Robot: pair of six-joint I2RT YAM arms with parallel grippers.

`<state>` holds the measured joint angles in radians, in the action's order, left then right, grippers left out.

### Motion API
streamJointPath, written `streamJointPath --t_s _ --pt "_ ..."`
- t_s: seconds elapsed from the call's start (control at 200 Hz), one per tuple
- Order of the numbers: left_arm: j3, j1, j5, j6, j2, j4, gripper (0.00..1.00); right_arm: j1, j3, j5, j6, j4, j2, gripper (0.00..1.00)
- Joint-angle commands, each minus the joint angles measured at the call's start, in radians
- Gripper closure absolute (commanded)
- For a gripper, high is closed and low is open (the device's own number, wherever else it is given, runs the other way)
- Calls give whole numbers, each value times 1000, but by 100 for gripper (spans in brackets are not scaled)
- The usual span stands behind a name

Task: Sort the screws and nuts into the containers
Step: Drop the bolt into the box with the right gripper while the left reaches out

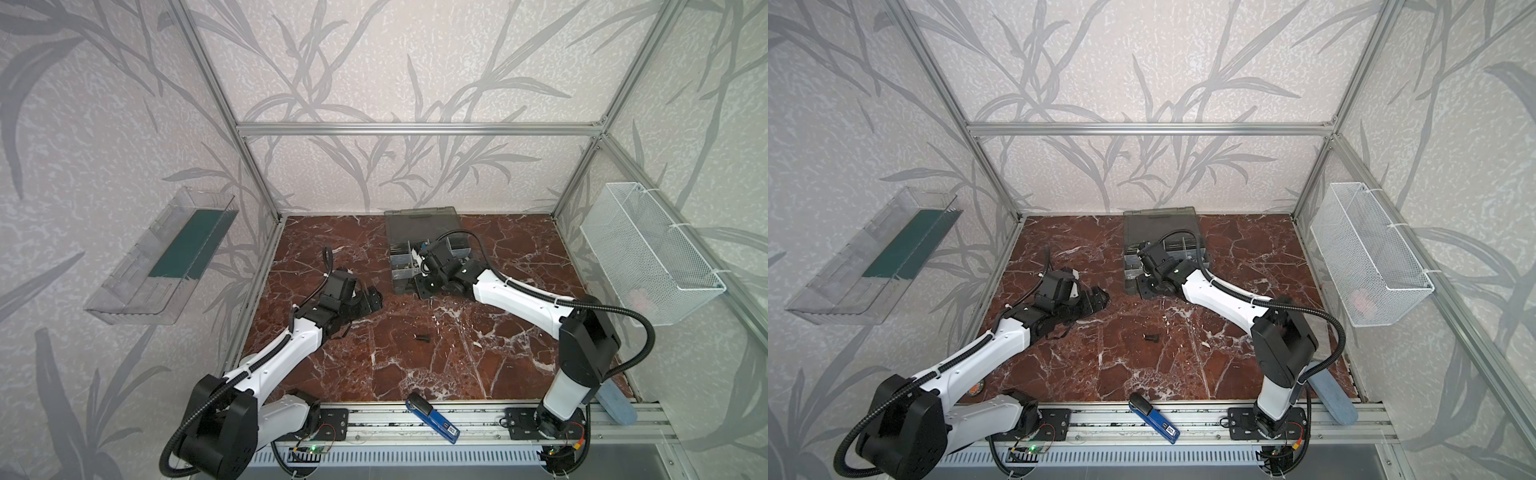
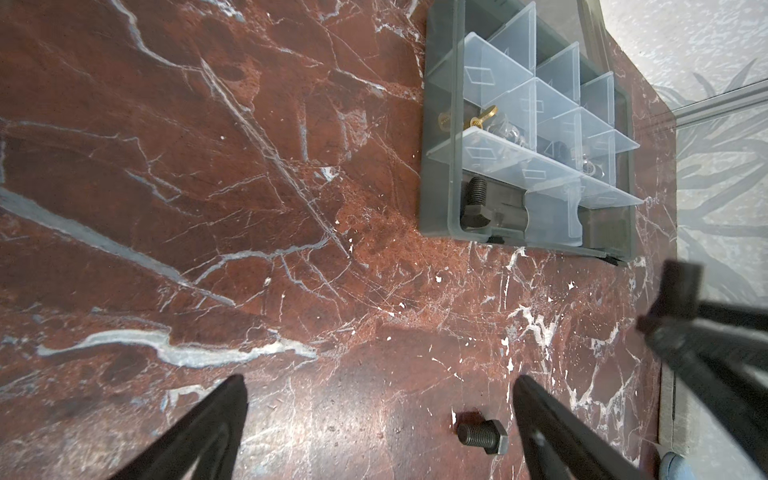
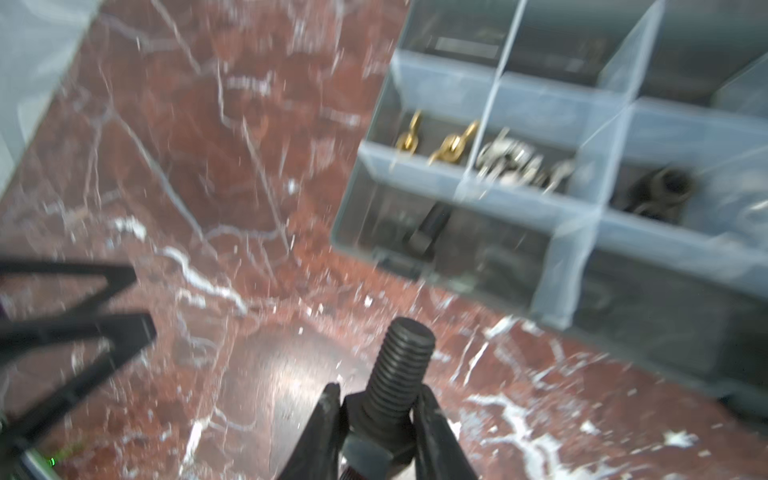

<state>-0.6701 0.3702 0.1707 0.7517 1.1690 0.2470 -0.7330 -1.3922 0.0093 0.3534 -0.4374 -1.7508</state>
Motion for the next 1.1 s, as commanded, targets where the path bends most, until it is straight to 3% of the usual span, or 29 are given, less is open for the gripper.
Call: streamJointPath --t_s 0.0,0.6,0.81,0.98,1.095 --pt "8 -6 28 -10 13 -32 2 63 -48 13 -34 -19 -41 97" --pt "-30 -4 170 -37 113 -93 1 113 -180 81 -111 -59 -258 95" --pt "-63 9 260 -84 169 -126 1 115 -185 84 -114 -60 -273 72" --pt "-95 37 289 -135 215 -126 1 115 -192 72 -115 -61 -283 66" --pt "-122 59 281 -182 238 -113 1 116 -194 68 -119 -66 -282 50"
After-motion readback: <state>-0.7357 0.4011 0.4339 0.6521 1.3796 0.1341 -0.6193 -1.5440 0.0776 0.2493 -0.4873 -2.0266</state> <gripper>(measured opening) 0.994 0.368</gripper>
